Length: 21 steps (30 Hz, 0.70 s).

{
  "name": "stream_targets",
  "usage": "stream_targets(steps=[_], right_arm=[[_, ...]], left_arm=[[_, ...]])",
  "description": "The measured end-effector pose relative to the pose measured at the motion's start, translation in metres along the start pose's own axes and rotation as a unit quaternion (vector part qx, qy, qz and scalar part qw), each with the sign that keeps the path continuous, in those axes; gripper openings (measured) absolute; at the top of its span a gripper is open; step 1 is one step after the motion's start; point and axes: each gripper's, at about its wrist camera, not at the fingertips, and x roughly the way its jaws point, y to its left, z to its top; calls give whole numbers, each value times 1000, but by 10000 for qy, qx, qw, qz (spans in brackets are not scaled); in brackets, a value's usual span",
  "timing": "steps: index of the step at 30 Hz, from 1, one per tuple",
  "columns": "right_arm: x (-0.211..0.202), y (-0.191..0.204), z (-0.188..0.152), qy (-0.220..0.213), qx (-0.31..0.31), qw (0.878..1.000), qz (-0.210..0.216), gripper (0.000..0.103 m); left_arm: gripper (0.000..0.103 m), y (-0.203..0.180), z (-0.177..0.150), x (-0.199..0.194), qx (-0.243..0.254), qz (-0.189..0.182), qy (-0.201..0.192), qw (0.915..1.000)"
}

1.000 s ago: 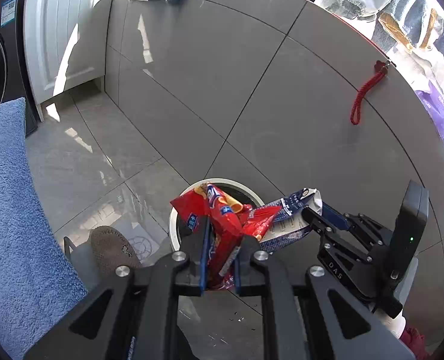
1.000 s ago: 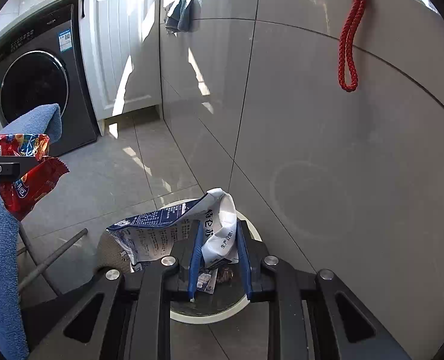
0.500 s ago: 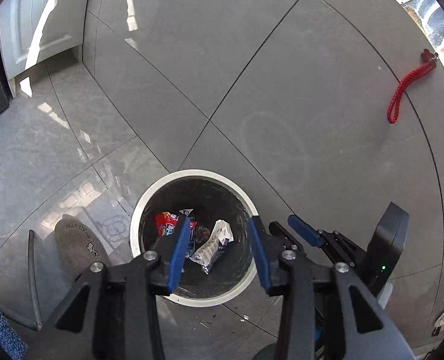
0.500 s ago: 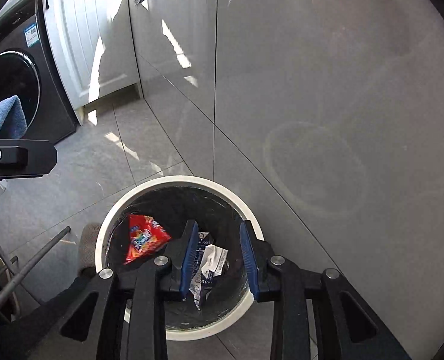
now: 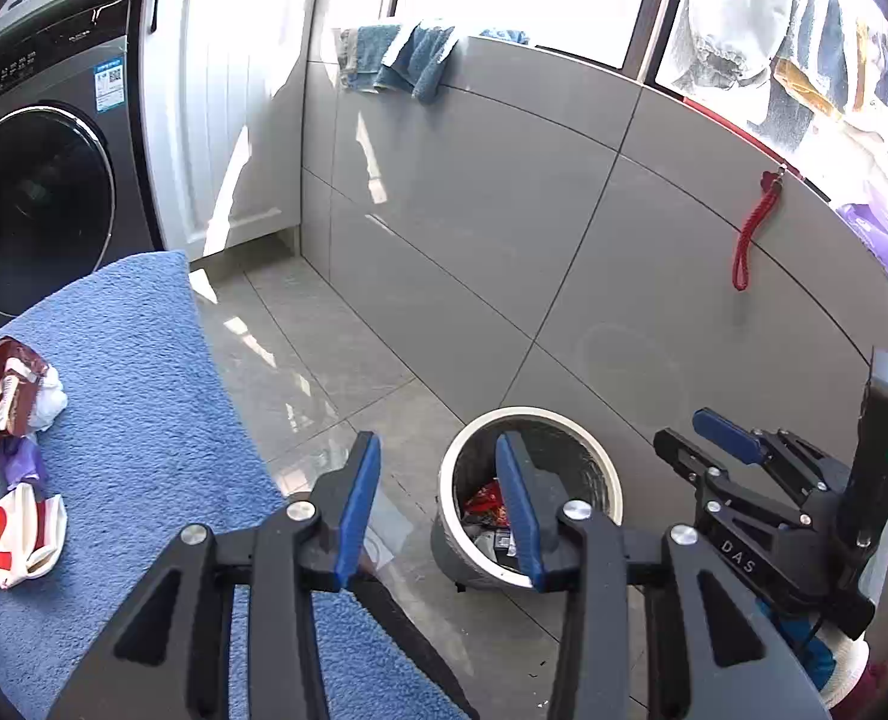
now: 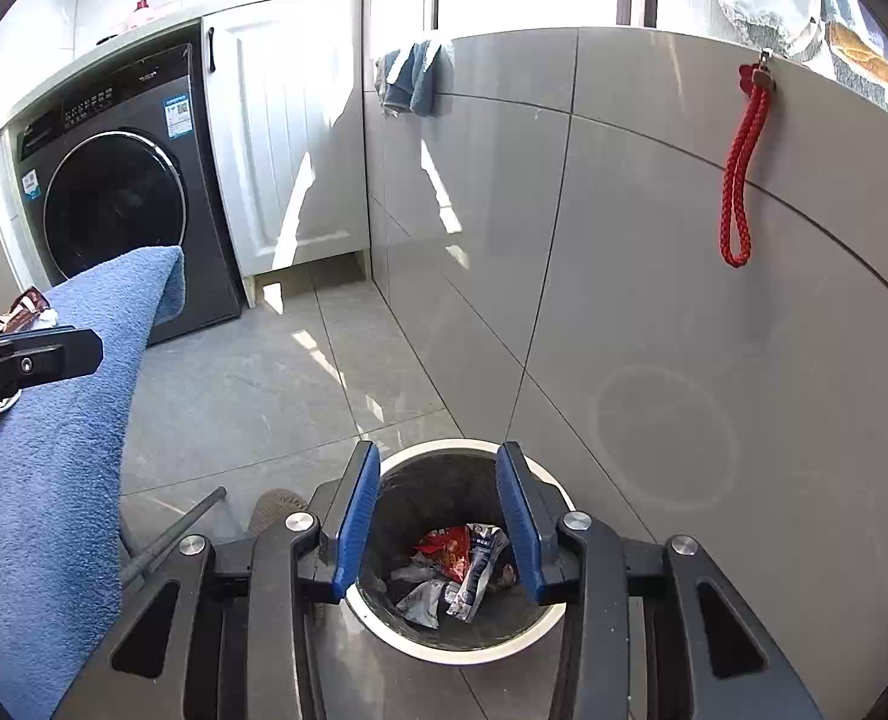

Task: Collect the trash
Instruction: 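Return both tools to the table above the remaining wrappers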

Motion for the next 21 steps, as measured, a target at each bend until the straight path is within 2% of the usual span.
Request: stream_targets(steps=[2,4,6,13,21], right_arm=[[-18,18,5,-160,-96,9997,170,39],[-34,36,9,-296,-212,9988,325,41],[-48,55,11,-413,-360,9972,503,41],[-85,118,17,-676,-766,9895,1023,42],[-110,182,20,-772,-1115,9805,1420,42]], left_arm=[[40,12,-9,-25,74,328,-102,9994],[45,25,-18,-47,61,672,-166,9976],[45,39,-27,-74,-18,848,-273,9960],[49,85,-57,-154,-279,1701,-724,9824],[50,133,-87,-224,-631,2252,-1160,9653]])
